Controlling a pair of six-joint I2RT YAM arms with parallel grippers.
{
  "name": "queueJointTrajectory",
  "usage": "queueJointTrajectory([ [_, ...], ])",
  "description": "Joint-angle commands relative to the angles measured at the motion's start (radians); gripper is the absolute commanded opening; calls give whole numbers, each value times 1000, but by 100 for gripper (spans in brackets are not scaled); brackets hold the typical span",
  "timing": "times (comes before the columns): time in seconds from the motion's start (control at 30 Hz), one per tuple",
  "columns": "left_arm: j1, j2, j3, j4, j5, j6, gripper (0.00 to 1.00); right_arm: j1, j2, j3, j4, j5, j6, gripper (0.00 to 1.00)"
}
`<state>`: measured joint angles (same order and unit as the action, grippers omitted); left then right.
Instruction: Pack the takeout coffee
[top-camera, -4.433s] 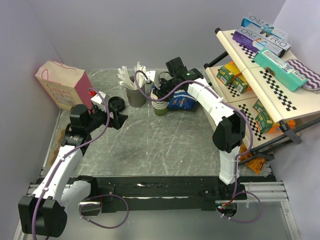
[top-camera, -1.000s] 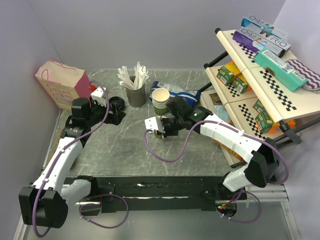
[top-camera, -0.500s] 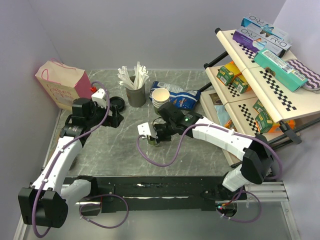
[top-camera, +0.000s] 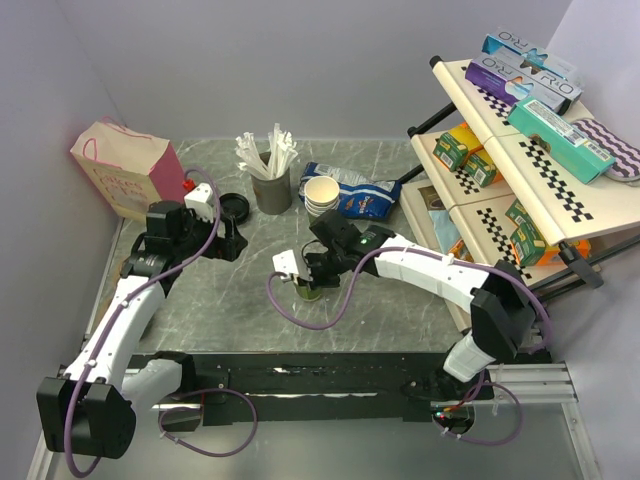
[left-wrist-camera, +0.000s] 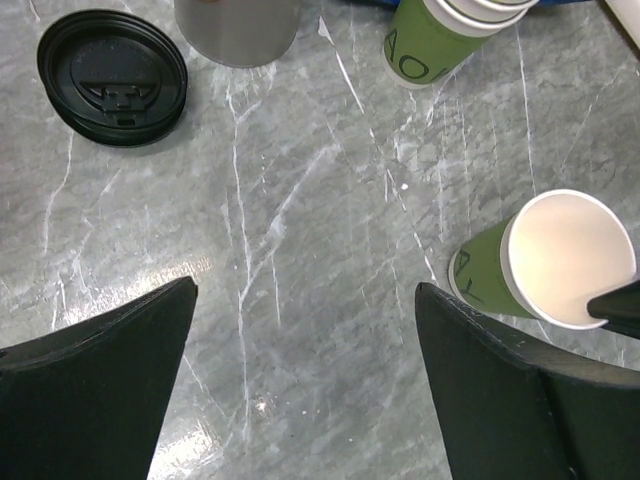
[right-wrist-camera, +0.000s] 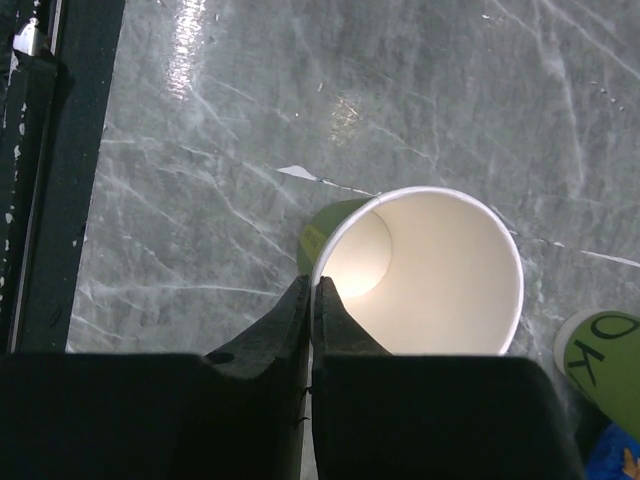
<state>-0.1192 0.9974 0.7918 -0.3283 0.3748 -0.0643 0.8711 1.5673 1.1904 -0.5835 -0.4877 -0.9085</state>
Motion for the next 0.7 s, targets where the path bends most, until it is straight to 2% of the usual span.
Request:
queueJointTrajectory([
  [0.0, 4, -20, -5, 0, -2, -5, 97, 8, 20, 0, 14, -37, -18, 8],
  [0.2, 4, -10, -6, 20, 9, -5, 97, 9, 7, -22, 16, -42, -20, 27],
  [0.47, 4, 6, 11, 29, 30, 30, 97, -27, -55, 6, -53, -81, -52, 45],
  [0.57, 4, 32, 35, 26, 52, 101, 97, -46, -107, 26, -107, -115, -76, 48],
  [0.67, 4, 96, 121, 12, 18, 149, 97, -79, -157, 43, -154, -103, -96, 49],
])
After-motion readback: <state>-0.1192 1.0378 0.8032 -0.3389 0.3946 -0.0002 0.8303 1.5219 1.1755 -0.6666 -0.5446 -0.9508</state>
